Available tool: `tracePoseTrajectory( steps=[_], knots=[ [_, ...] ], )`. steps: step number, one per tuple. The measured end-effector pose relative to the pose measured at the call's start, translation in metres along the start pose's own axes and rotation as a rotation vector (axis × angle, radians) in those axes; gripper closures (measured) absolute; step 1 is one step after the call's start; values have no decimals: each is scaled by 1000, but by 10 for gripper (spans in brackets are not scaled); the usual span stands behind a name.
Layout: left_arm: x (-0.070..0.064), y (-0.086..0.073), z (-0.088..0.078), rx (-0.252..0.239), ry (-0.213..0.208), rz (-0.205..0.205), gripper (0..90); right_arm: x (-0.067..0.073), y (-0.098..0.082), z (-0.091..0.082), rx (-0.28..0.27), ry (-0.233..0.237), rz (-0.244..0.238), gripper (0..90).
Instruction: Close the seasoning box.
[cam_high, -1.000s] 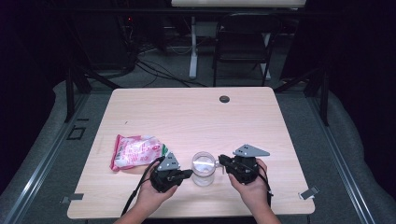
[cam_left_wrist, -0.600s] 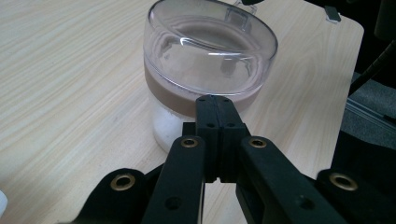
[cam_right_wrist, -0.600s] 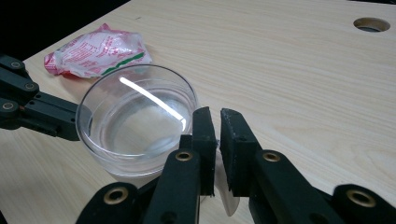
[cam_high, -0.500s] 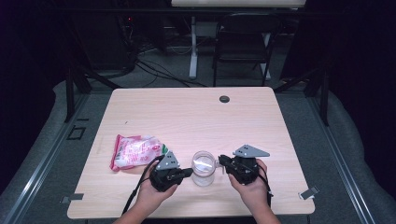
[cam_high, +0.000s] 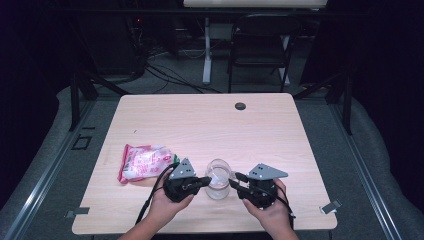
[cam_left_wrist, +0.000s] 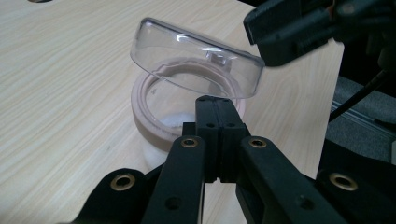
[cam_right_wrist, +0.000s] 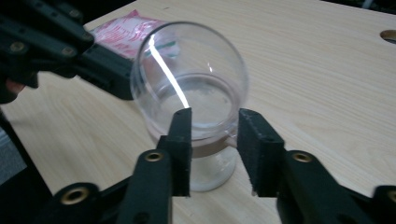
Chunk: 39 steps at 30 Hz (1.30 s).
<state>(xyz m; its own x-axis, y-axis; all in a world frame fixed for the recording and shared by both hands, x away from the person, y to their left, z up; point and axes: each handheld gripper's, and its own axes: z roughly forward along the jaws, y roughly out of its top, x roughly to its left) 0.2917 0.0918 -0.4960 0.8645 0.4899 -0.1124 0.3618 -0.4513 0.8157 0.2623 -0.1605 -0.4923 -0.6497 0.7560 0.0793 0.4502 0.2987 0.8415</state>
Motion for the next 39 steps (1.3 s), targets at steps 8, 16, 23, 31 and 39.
tracePoseTrajectory(
  steps=[8, 16, 23, 31, 39],
  knots=[
    [-4, 8, 5, -6, -11, -11, 900, 14, -5, 4, 30, -24, -81, 509],
    [-6, 10, 5, -9, 0, 7, 846, 19, -5, 9, 19, -68, -97, 534],
    [-3, 8, 6, -18, 25, 0, 735, 20, -6, 9, 11, -73, -98, 545],
    [11, 0, 11, -2, 78, -51, 610, 18, -7, 8, 11, -63, -85, 551],
    [17, -4, 19, 6, 104, -89, 592, 16, -7, 8, 10, -59, -70, 557]
  ],
)
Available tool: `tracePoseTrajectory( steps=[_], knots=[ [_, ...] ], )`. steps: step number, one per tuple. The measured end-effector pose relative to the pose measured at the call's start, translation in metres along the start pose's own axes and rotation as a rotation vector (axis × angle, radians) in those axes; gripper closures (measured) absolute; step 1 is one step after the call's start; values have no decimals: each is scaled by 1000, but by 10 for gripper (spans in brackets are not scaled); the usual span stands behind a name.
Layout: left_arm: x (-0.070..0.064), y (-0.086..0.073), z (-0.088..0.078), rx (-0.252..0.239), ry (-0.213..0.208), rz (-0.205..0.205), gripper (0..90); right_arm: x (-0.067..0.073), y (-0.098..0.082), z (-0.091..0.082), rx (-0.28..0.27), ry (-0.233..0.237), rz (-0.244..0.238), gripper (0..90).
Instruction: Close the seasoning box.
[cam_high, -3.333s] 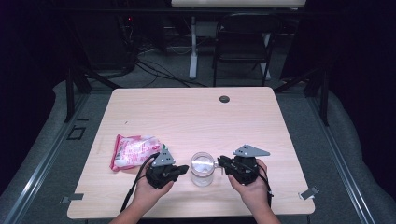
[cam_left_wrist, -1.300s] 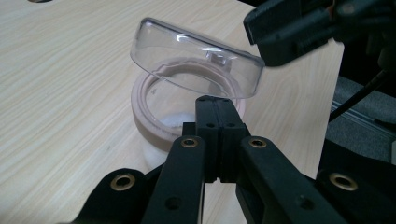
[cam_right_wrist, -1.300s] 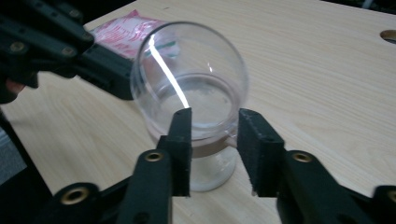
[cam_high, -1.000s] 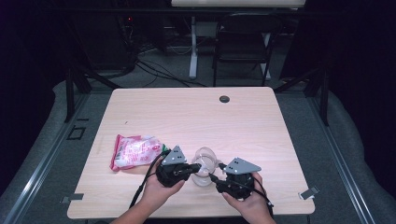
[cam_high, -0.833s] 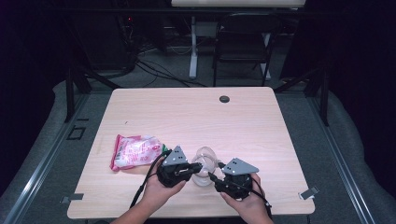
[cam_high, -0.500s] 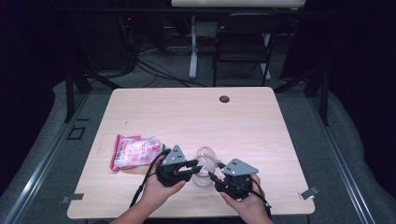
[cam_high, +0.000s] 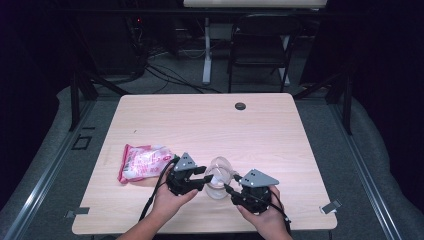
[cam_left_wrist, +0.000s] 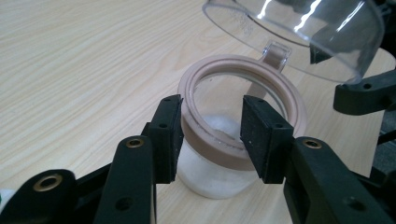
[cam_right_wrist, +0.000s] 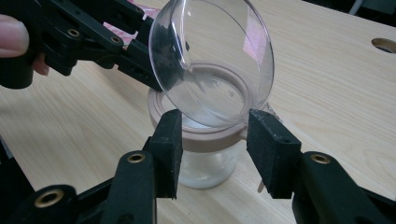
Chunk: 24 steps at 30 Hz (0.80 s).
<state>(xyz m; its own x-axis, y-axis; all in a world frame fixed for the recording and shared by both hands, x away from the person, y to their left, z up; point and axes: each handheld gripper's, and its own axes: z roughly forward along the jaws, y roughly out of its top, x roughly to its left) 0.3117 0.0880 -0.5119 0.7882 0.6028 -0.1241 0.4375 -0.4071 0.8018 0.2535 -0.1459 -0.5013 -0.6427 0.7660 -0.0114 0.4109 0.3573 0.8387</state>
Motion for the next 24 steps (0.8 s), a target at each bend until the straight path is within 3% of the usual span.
tracePoseTrajectory(
  steps=[2, 24],
  knots=[
    [1, 0, 0, 5, -19, 2, 605, 0, 0, 0, -2, 1, -1, 560],
    [1, -2, 0, -9, -21, 17, 613, -7, -4, -8, -23, -12, 24, 581]
  ],
)
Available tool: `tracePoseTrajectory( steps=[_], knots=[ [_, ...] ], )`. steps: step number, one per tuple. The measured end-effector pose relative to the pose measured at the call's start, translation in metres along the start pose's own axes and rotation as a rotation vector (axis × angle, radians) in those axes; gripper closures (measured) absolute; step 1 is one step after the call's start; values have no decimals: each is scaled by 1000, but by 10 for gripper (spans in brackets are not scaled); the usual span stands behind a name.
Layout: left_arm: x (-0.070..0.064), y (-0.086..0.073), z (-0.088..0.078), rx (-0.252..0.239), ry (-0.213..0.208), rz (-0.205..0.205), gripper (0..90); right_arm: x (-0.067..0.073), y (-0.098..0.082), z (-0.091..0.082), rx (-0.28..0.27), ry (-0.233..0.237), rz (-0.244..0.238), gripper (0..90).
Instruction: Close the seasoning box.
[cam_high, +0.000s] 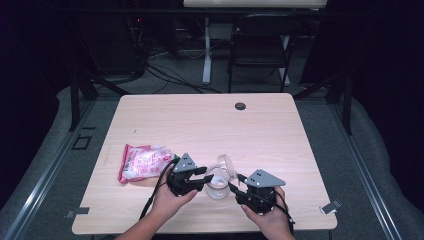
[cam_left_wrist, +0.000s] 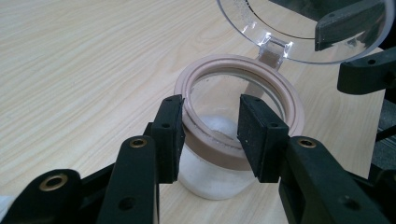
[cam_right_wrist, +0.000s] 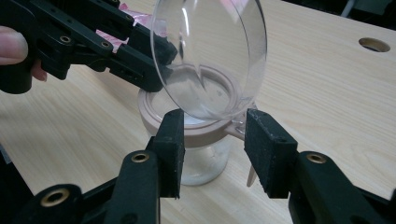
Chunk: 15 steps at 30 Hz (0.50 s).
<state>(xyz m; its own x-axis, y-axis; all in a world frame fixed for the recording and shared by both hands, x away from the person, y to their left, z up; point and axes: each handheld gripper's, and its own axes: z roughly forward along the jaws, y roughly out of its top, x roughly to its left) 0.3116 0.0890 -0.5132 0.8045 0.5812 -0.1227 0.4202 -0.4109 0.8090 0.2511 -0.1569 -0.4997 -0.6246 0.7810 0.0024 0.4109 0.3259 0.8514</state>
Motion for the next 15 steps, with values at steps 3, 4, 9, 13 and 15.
tracePoseTrajectory(
  steps=[3, 4, 9, 13, 15],
  knots=[
    [0, 0, 0, -2, -1, -1, 613, -2, 0, -2, -3, -3, 5, 585],
    [0, 0, 0, -2, -1, 0, 613, -2, -1, -3, -11, -7, 8, 590],
    [0, 0, 0, 0, -2, 1, 613, -8, -2, -7, -20, -13, 34, 608],
    [0, 0, 0, 0, -2, 1, 614, -13, -3, -9, -30, -12, 53, 622],
    [0, 0, 0, 0, -2, 1, 614, -14, -3, -9, -27, -6, 57, 623]
  ],
)
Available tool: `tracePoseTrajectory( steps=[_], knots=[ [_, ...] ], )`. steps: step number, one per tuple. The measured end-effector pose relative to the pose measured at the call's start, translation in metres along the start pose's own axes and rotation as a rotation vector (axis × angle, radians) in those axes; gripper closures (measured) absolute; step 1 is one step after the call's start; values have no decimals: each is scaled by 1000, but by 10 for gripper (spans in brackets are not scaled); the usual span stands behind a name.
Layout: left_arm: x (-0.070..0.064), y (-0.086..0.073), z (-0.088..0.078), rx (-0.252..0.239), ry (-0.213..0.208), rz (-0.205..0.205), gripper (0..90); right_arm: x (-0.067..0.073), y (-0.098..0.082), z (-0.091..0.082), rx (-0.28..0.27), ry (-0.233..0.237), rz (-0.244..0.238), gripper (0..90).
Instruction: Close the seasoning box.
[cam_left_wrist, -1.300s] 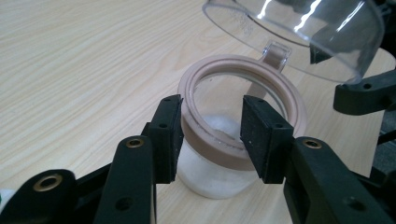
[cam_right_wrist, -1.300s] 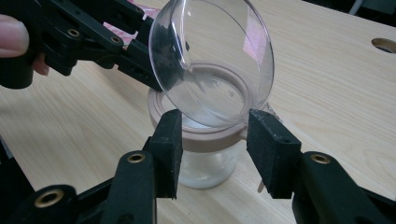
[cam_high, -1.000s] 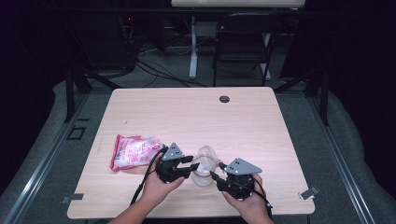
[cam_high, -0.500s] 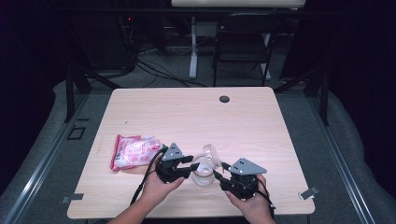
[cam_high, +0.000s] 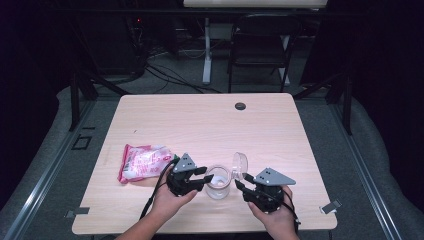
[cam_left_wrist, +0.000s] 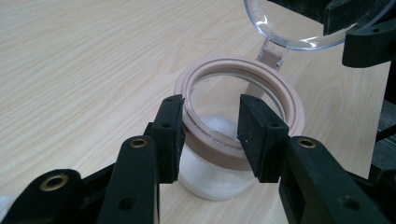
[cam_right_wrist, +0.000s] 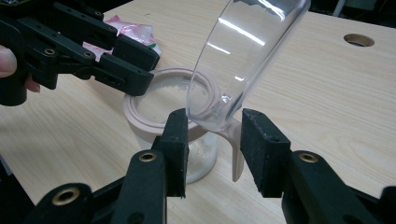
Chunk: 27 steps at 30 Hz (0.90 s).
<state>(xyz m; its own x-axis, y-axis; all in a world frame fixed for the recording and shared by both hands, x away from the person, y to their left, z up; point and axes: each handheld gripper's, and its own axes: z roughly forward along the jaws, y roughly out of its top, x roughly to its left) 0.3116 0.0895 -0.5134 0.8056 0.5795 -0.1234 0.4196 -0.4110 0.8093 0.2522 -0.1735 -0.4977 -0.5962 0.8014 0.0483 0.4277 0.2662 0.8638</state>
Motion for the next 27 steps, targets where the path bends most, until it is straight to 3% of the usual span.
tracePoseTrajectory(
  steps=[9, 17, 22, 27],
  knots=[
    [-1, -2, 1, -16, 7, -10, 618, 1, -2, 3, 14, 29, -9, 565],
    [0, -2, 0, -15, 3, -18, 618, -4, -10, 7, 47, 22, -3, 583],
    [0, -2, 1, -20, 3, -26, 613, -11, -18, 14, 48, 16, -2, 560],
    [3, -3, -1, -36, -15, -48, 610, -20, -26, 22, 66, 33, 21, 595]
  ],
)
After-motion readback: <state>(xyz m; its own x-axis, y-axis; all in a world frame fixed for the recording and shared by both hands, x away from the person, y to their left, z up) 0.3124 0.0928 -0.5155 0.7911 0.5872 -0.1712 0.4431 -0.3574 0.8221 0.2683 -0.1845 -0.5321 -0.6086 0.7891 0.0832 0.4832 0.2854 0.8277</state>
